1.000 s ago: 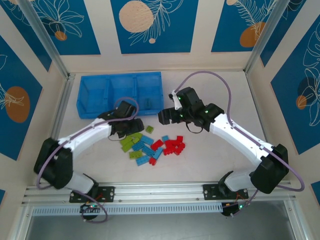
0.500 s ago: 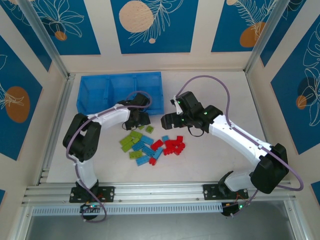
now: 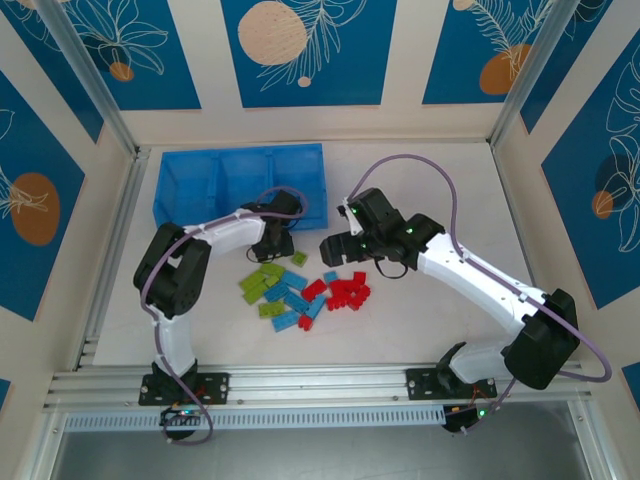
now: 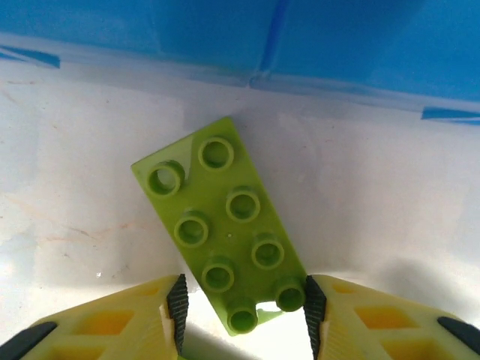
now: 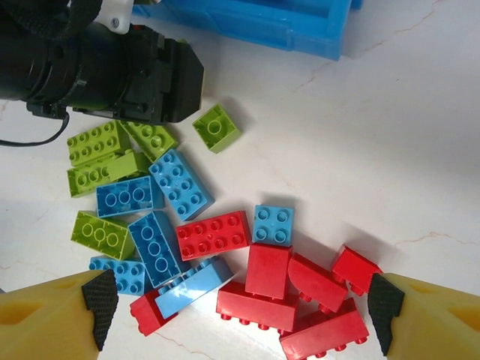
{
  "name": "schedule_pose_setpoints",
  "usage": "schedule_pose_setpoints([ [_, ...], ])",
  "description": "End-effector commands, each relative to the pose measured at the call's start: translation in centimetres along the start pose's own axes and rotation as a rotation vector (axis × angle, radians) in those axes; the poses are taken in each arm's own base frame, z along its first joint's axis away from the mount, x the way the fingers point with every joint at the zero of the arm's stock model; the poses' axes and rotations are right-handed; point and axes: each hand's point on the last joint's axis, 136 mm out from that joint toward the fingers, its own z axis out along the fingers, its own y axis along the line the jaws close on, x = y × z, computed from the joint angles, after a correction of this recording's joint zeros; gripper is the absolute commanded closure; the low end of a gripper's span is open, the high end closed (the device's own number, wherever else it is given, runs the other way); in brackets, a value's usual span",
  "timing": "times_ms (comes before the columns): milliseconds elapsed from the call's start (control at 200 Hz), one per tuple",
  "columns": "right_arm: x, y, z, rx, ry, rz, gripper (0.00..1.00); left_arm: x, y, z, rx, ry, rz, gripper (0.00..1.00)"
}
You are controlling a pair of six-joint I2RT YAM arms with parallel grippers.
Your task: Sort the legos into containers by color
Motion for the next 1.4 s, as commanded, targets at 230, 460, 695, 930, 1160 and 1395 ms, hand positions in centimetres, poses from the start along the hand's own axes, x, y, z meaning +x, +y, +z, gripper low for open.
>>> schedule_pose_setpoints([
  [230,-0.6,1.2,-1.7,0.003,-0.029,-0.021,0.11,2.8,2.6,-1.9,-0.014,0.032,0.03,0.55],
  [460,-0.7,1.3,-1.6,0.009,-0.029,-0.029,0.11,0.6,2.5,-2.1,-0.058,-0.014,0.054,0.3],
  [695,-0.1,1.2,-1.6,0.012,-0.018,-0.028,0.11,1.4,2.6,0.1,-0.093,0.043,0.019,0.28],
  [930,0.1,1.3,-1.6,0.011,-0.013,-0.032,0.1,2.2,4.2,0.9,-0.155,0.052,0.004,0.39],
  [1160,0.1,2.1,-1.8,-0.021,-0.009,-0.042,0.11,2.2,4.5,1.1,-0.15,0.063,0.002,0.6],
  [1395,0.1,3.4,-1.9,-0.081,-0.013,-0.049,0.11,0.6,3.0,-3.3,-0.034,-0.01,0.04,0.72],
])
